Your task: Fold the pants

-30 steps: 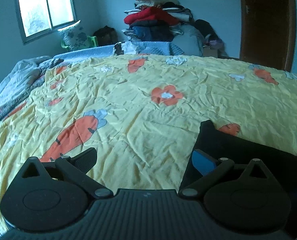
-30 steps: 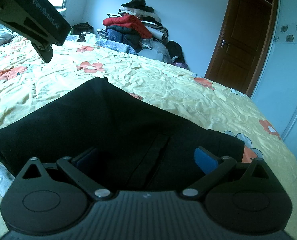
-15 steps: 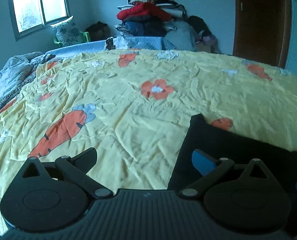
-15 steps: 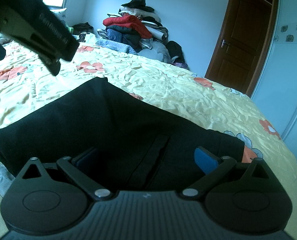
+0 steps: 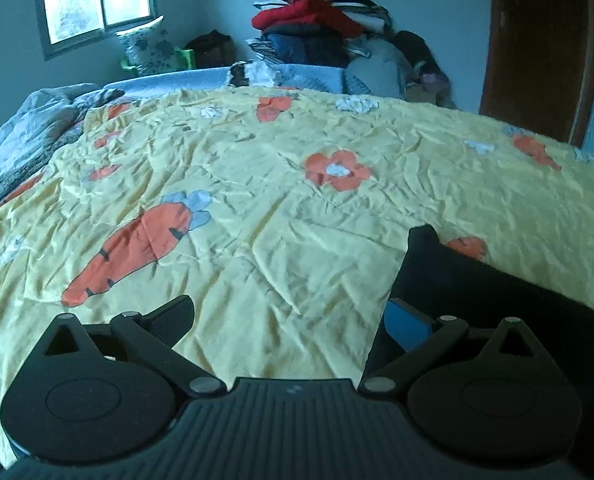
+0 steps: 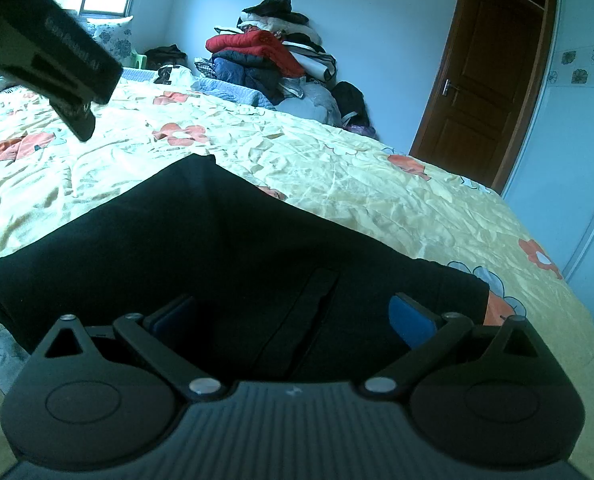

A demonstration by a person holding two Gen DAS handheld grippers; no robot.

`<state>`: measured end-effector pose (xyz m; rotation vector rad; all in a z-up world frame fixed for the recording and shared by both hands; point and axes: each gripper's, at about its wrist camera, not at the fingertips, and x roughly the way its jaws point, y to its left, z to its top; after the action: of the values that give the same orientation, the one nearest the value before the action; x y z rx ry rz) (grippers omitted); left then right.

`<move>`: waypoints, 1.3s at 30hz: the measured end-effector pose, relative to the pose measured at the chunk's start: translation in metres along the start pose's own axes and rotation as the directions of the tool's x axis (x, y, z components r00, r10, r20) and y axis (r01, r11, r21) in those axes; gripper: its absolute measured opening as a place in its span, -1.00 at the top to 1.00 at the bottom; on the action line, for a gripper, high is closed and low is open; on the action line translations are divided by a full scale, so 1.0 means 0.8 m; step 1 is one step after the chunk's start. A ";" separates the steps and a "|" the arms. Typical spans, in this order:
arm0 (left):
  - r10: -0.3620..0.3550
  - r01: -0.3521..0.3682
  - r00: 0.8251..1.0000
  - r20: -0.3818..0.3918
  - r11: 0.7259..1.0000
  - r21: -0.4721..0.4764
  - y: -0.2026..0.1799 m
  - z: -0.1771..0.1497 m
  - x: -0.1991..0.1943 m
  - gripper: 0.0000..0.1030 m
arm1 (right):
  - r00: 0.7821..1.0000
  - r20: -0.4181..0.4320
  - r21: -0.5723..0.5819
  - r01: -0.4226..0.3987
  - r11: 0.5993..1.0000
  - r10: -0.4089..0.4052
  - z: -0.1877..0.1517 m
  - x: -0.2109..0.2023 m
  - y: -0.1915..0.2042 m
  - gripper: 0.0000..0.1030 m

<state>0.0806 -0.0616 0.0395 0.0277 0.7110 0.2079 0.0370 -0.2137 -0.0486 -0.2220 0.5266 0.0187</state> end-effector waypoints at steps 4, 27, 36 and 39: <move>-0.040 0.039 0.999 0.007 0.999 0.034 -0.005 0.000 0.013 -1.00 | 1.000 0.000 0.000 0.000 1.000 0.000 0.000 0.000 0.000 -1.00; -0.320 0.320 0.947 -0.007 0.946 0.041 0.006 -0.021 0.051 -0.98 | 1.000 0.003 -0.011 0.011 1.000 -0.011 0.001 -0.001 0.002 -1.00; -0.227 0.204 0.966 0.120 0.963 0.175 0.014 -0.016 0.046 -0.99 | 1.000 0.003 -0.010 0.010 1.000 -0.010 0.001 -0.002 0.003 -1.00; -0.252 0.231 0.959 0.127 0.960 0.161 0.012 -0.014 0.045 -0.99 | 1.000 0.003 -0.010 0.010 1.000 -0.010 0.001 -0.002 0.003 -1.00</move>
<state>0.0980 -0.0458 0.0088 0.0931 0.5760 -0.0807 0.0357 -0.2112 -0.0478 -0.2346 0.5229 0.0117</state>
